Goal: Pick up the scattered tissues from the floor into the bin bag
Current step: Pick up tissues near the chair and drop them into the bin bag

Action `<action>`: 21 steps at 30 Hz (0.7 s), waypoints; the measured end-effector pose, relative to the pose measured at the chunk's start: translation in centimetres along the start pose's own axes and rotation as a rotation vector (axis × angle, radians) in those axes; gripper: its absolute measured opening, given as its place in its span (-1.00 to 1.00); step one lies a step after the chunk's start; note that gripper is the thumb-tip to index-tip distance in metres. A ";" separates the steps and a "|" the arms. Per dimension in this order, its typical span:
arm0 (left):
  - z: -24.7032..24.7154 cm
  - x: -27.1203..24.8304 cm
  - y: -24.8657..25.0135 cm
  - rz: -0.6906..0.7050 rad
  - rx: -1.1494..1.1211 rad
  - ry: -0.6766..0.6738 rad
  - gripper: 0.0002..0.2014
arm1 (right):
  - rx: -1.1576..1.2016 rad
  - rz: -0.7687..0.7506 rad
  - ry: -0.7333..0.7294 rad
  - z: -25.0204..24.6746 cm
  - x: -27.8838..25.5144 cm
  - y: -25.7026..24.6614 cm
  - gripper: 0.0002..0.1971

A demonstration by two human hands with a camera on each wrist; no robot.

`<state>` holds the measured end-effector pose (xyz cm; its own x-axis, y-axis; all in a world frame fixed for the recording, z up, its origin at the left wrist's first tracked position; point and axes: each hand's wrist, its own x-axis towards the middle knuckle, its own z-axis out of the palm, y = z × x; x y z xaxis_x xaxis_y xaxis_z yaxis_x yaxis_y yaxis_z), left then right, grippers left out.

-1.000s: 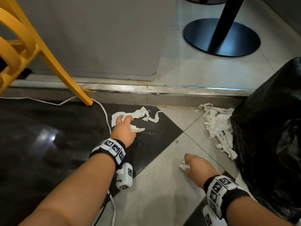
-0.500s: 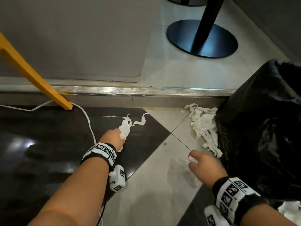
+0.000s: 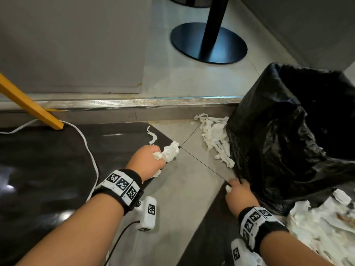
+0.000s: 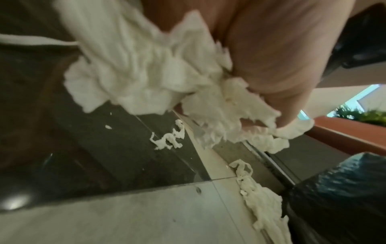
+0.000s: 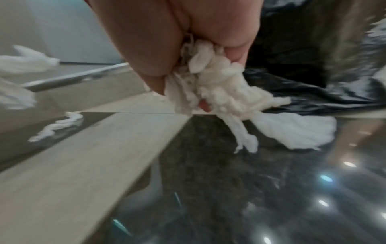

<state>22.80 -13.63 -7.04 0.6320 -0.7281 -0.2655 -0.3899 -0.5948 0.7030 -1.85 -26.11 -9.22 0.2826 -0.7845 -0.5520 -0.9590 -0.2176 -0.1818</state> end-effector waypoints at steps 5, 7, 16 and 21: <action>-0.8 -0.6 -1.7 -0.037 0.179 0.027 -0.93 | -0.225 0.125 -0.050 2.0 0.5 2.2 -0.53; -0.9 -0.6 -2.6 -0.071 0.248 0.028 -0.94 | -0.250 0.085 -0.023 2.5 0.6 2.3 -0.60; 0.4 3.1 -3.2 -0.104 0.541 -0.103 -0.45 | -0.093 -0.254 -0.019 0.2 -0.2 -1.0 -0.89; 2.6 7.1 -2.0 -0.084 0.695 -0.251 -0.04 | -0.049 -0.328 -0.046 -1.4 -0.6 -1.3 -0.89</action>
<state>26.33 -18.50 -12.11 0.5390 -0.6771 -0.5010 -0.7334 -0.6698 0.1162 -0.76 -26.19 -7.52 0.5760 -0.6416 -0.5066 -0.8164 -0.4829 -0.3167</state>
